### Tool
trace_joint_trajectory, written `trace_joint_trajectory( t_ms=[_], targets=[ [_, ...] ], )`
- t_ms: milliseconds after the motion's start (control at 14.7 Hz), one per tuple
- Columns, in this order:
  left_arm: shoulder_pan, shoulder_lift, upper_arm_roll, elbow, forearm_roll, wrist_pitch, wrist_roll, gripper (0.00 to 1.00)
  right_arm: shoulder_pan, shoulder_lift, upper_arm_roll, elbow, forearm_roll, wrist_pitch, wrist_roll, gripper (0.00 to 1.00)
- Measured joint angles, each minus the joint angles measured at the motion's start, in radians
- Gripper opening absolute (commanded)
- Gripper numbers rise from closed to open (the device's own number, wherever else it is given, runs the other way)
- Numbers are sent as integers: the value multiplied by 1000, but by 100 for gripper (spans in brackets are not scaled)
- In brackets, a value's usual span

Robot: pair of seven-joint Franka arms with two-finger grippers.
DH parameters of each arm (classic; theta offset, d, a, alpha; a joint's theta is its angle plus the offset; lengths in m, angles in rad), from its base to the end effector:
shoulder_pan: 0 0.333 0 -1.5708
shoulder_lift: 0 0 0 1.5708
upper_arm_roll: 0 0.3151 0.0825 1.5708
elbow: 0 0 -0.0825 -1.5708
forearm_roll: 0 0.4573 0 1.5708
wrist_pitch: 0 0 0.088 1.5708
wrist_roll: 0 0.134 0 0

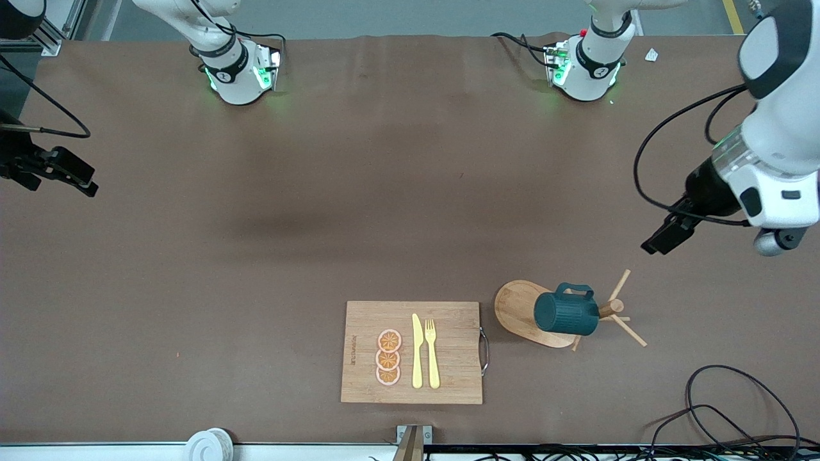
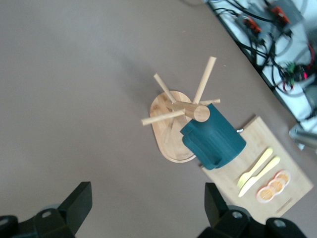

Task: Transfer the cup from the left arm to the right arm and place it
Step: 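Move the left gripper down to the teal mug on the stand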

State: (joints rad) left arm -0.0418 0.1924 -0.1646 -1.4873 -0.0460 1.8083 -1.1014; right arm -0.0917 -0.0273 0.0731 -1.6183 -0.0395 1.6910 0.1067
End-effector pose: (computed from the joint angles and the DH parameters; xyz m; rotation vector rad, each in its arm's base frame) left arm 0.6944 -0.1418 0.5392 2.6961 1.3156 0.0865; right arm 0.6335 -0.0161 0.5990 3.0948 -0.1897 0.1577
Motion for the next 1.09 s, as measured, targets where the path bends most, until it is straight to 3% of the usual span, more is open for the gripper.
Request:
trace_joint_trajectory(
  t_ms=[408, 681, 1089],
  targets=[
    [-8, 86, -1, -28, -115, 207, -387, 100, -7, -9, -4, 0, 0, -9, 0, 100],
    [-3, 92, 0, -113, -232, 400, -433, 100, -14, -14, -5, -1, 0, -19, -1, 100],
    [-7, 92, -5, -248, -257, 597, -480, 100, -31, -15, -5, -1, 0, -38, -8, 100]
  ],
)
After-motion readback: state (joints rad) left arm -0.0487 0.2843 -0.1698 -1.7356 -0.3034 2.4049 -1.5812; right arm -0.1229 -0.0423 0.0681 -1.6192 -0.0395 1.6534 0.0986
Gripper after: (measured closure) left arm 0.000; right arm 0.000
